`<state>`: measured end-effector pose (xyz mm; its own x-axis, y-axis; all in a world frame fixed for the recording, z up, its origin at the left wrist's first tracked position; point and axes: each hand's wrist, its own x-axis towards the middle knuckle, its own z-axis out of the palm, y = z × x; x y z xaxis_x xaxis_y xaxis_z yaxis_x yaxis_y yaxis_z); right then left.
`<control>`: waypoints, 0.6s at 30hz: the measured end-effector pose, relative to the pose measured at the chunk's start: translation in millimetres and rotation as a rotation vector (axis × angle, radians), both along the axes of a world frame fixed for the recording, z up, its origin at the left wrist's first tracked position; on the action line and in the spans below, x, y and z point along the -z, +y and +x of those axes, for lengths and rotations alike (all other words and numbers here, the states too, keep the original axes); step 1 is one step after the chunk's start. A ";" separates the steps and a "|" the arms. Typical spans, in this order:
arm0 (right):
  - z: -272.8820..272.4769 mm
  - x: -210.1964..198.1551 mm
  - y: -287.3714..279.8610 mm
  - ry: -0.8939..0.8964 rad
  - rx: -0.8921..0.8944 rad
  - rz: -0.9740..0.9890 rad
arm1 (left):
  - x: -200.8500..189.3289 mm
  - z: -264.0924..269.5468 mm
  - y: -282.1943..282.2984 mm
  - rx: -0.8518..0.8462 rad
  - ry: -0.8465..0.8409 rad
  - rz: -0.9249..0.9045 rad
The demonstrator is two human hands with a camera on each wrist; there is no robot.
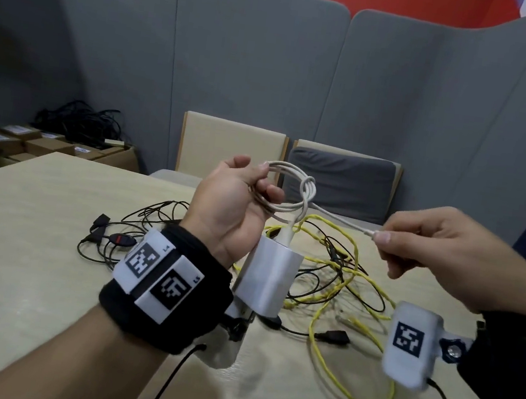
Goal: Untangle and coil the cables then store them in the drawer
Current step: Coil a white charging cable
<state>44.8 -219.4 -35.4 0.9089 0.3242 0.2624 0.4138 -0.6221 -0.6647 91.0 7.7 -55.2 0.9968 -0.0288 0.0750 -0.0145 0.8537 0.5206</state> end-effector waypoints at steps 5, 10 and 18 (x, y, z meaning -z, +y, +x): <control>-14.9 -11.0 14.6 -0.341 -0.018 0.029 | -3.2 -1.4 -1.9 0.001 -0.045 0.096; -20.8 -0.9 55.6 -0.448 -0.175 0.222 | 2.3 0.4 -2.8 0.061 0.019 0.181; -20.3 7.8 87.5 -0.510 -0.019 0.197 | 10.8 -9.2 -18.5 -0.108 -0.084 0.397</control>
